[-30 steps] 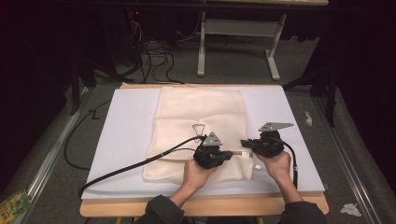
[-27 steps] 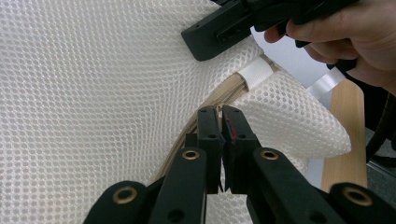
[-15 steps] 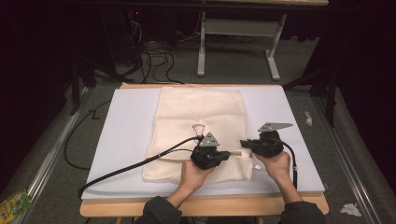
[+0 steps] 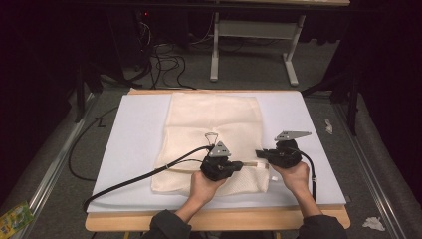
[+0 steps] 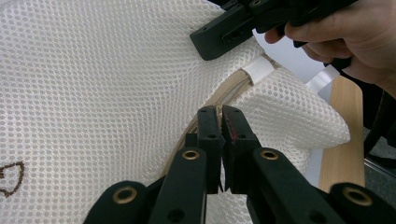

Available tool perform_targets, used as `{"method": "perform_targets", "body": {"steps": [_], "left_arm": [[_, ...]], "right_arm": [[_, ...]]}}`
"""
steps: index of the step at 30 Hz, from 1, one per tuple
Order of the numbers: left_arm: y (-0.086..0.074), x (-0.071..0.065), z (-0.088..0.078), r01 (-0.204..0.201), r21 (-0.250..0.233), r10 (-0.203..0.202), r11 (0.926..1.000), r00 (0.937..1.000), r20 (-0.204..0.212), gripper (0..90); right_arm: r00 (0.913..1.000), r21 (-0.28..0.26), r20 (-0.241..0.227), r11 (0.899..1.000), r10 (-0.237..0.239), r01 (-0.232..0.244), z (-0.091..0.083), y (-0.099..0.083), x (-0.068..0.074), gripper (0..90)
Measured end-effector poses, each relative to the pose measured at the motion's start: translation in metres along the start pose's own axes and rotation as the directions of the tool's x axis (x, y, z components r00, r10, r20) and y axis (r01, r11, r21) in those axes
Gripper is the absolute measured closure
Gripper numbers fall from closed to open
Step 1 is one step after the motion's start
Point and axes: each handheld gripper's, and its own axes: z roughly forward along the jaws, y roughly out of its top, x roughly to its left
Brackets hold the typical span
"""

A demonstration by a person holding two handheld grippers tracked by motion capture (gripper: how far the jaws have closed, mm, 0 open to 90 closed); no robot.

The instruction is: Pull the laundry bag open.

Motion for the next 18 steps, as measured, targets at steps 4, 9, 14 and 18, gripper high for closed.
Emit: {"method": "perform_targets", "body": {"steps": [4,9,14,18], "left_arm": [[-0.0009,0.0007,-0.0025,0.002,-0.002,-0.002,1.0000,1.0000,0.000,87.2],[-0.0018,0.0012,-0.0043,0.001,0.000,-0.001,1.0000,1.0000,-0.003,87.2],[-0.0023,0.0032,-0.0072,0.006,-0.001,-0.006,1.0000,1.0000,-0.006,87.2],[-0.0028,0.0039,-0.0082,0.006,0.001,-0.006,1.0000,0.9999,-0.009,87.3]], "right_arm": [[1.0000,0.000,0.000,1.000,0.001,-0.001,-0.0001,-0.0001,-0.0003,88.2],[1.0000,0.002,-0.001,1.000,-0.001,0.001,0.0003,-0.0002,0.0004,88.2],[1.0000,0.005,0.000,1.000,-0.001,0.002,-0.0006,-0.0003,0.0009,88.3],[1.0000,0.004,-0.001,1.000,-0.007,0.007,-0.0004,-0.0002,0.0012,88.3]]}}
